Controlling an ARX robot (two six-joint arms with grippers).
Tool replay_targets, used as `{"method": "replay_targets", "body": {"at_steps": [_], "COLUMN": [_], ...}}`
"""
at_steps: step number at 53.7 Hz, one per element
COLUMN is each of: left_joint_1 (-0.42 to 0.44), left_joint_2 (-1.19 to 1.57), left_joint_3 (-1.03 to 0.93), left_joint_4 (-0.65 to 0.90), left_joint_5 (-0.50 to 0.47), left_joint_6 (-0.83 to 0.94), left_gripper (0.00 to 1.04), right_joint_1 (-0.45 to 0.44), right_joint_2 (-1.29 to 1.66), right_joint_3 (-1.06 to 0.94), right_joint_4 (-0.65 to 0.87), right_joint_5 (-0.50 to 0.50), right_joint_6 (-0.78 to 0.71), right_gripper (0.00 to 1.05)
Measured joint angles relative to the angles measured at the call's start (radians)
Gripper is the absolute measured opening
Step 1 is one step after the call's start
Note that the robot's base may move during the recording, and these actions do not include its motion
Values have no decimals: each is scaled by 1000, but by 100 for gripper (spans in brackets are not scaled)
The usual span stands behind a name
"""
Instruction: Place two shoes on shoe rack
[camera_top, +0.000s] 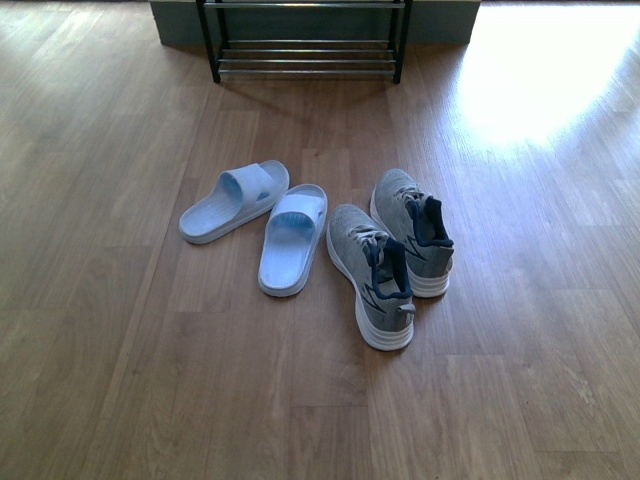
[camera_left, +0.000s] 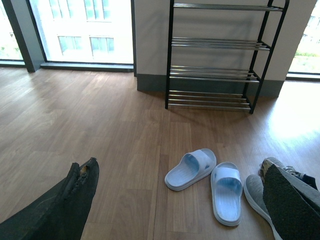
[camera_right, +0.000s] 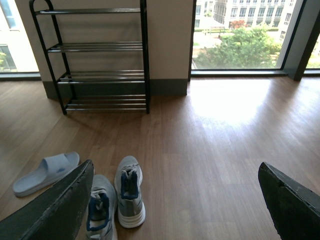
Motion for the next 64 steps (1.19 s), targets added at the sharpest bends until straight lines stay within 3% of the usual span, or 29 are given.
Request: {"method": "replay_targets", "body": {"at_steps": [64], "left_joint_1": [0], "left_joint_2": [0], "left_joint_3": [0], "left_joint_4": [0], "left_joint_5": [0], "left_joint_6": [0], "left_gripper": [95], "right_joint_1": [0], "right_joint_2": [0], "right_joint_3": [0], "right_joint_4": [0], "right_joint_5": [0], "right_joint_6": [0], "right_gripper": [96]}}
